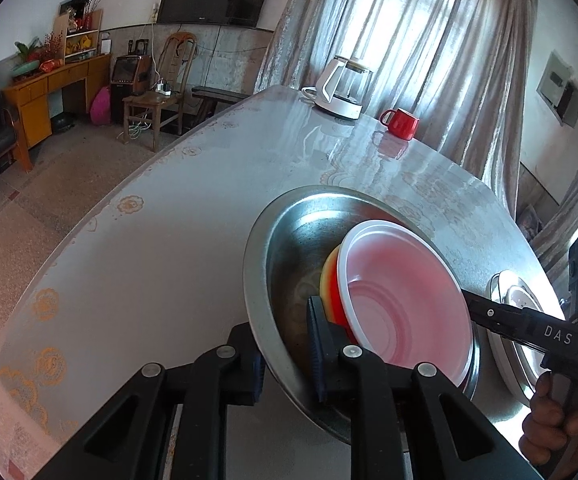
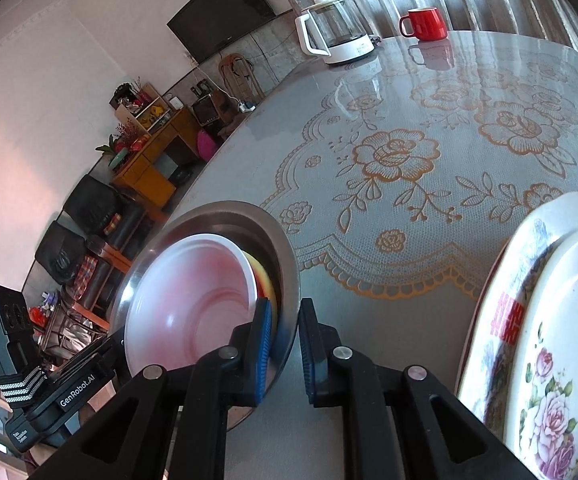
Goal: Organize plates and bowls
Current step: 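Lift the steel bowl with nested bowls toward the plate stack, then lower the steel bowl onto the rose-pattern plate with the right gripper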
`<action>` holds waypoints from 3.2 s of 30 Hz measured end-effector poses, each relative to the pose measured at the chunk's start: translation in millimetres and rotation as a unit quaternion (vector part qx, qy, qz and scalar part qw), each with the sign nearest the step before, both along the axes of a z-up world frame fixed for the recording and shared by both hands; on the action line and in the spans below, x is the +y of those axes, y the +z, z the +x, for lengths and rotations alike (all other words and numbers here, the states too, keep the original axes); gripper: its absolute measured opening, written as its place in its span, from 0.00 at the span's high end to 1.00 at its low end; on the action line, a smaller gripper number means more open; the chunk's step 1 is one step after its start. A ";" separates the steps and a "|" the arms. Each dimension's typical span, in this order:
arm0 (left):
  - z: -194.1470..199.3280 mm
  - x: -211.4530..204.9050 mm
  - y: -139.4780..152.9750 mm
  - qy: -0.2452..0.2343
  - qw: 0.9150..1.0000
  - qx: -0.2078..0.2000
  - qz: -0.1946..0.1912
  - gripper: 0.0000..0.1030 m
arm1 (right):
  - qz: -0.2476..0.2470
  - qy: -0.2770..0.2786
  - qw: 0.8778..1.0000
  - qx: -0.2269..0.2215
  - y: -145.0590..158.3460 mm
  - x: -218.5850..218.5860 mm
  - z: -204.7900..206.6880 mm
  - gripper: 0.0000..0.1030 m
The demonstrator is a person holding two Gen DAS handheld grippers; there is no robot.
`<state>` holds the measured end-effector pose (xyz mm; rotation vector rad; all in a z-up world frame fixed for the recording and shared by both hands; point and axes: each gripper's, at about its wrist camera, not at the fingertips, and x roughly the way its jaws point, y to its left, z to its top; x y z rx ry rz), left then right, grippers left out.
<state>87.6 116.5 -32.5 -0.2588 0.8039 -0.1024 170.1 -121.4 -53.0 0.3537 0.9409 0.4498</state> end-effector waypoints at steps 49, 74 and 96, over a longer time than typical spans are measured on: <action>-17.0 -62.6 52.3 -0.089 0.994 -0.051 -0.030 0.83 | 0.016 -0.044 0.996 -0.071 43.6 -61.7 -50.4 0.87; 20.8 -216.9 45.5 -0.259 0.965 0.020 -0.040 0.83 | -0.010 -0.230 0.971 -0.057 45.9 -206.1 -101.8 0.87; 18.1 -229.1 27.0 -0.281 0.956 0.065 -0.044 0.81 | -0.003 -0.264 0.964 -0.018 27.6 -229.8 -101.8 0.86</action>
